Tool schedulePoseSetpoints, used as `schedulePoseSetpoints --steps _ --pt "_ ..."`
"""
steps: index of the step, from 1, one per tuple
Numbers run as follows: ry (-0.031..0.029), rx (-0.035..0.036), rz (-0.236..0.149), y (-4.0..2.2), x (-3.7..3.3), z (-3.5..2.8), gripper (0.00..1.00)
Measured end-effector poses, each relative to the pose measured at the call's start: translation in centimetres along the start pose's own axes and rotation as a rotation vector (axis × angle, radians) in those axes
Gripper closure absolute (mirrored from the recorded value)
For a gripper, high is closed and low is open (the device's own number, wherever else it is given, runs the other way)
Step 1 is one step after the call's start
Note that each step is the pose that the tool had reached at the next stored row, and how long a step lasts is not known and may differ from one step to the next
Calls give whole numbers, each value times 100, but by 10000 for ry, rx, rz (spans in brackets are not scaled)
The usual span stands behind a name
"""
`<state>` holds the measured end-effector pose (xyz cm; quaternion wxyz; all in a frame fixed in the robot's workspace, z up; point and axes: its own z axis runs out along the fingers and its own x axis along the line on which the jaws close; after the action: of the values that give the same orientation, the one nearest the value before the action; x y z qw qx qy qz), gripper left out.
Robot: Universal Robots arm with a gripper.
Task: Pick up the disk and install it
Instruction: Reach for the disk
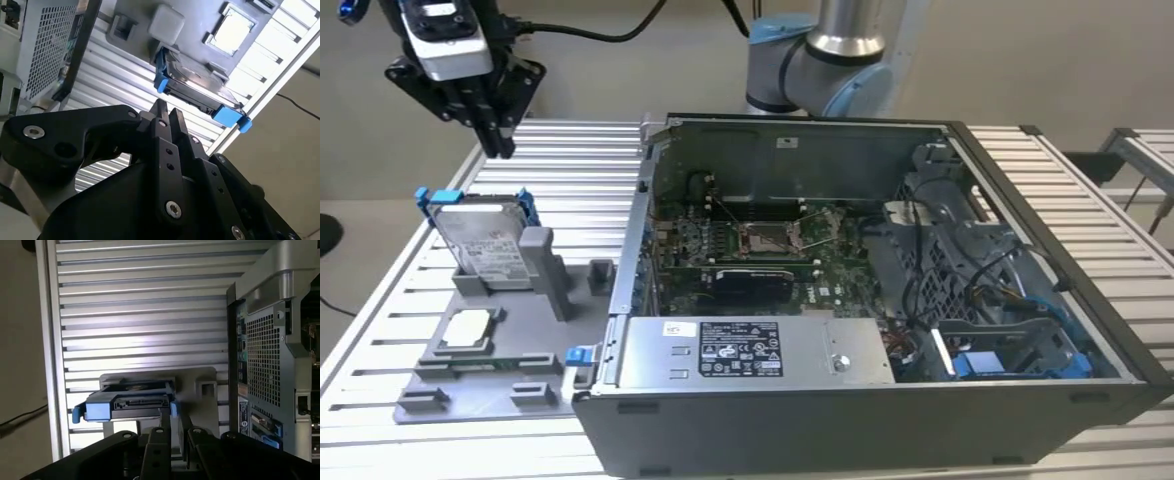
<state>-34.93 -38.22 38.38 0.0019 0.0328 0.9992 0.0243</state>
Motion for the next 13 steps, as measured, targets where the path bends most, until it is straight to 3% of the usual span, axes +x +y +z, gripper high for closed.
schedulePoseSetpoints --steps 7,13 --pt "6 0 -136 -14 209 9 100" --pt "17 -1 -387 -23 340 19 100"
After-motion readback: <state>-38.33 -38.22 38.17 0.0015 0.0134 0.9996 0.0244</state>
